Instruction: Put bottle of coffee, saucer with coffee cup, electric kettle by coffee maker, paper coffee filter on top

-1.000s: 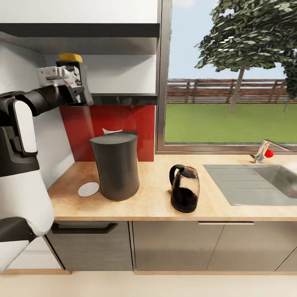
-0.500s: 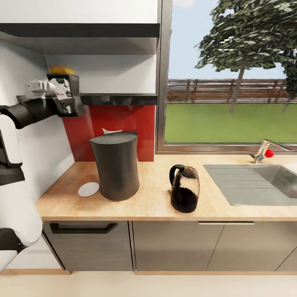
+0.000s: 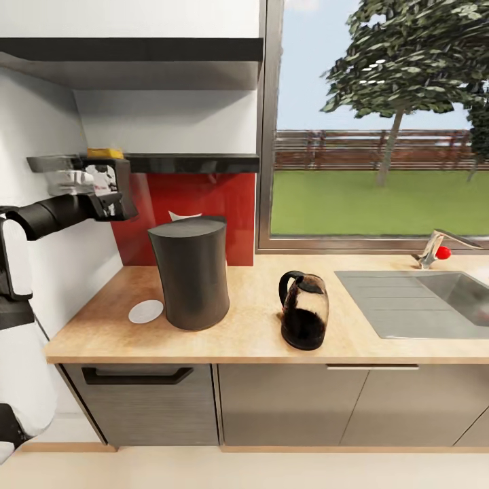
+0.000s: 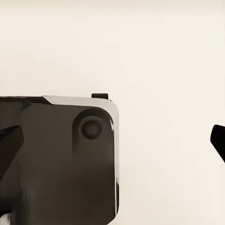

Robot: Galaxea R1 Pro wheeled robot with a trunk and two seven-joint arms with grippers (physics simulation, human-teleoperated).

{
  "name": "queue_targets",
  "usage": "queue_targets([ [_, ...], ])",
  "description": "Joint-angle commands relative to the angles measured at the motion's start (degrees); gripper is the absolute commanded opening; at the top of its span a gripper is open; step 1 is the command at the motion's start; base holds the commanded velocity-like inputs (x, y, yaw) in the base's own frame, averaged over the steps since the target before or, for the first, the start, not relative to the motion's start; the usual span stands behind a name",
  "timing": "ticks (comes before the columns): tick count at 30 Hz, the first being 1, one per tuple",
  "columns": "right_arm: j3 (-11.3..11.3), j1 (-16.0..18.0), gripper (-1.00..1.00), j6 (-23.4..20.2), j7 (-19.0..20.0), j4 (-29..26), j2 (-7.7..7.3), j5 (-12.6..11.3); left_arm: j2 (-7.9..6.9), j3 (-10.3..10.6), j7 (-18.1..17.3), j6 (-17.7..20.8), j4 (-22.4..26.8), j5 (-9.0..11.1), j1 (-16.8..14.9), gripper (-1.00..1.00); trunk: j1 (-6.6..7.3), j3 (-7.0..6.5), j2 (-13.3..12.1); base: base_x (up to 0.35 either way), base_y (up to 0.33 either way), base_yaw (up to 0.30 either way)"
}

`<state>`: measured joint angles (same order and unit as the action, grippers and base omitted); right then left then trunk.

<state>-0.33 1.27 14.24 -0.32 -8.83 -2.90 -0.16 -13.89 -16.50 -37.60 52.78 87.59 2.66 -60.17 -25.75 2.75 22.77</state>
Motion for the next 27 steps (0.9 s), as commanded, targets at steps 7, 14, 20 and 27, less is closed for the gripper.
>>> queue_targets([
  [7,-0.04,0.05,1.00,0.41,-0.09,0.04,0.00,-0.02,-0.04,-0.89,-0.02,-5.07,-0.05,0.85,6.72,-1.00,-0.03,0.12,0.15,0.000,0.000,0.000],
  [14,-0.09,0.05,1.00,0.43,-0.12,0.04,0.00,-0.07,-0.06,-2.48,0.00,-9.93,-0.12,0.50,12.21,-1.00,-0.03,0.12,0.15,0.000,0.000,0.000],
  [20,-0.11,0.05,1.00,0.45,-0.12,0.04,0.00,-0.10,0.22,-2.48,0.95,-20.00,-0.77,-0.24,19.36,-1.00,-0.03,0.12,0.15,0.000,0.000,0.000],
  [27,-0.34,0.05,1.00,0.60,-0.12,0.16,-0.08,-0.10,1.33,-2.08,7.04,-32.93,-7.52,-0.84,21.87,-1.00,-0.03,0.12,0.15,0.000,0.000,0.000],
])
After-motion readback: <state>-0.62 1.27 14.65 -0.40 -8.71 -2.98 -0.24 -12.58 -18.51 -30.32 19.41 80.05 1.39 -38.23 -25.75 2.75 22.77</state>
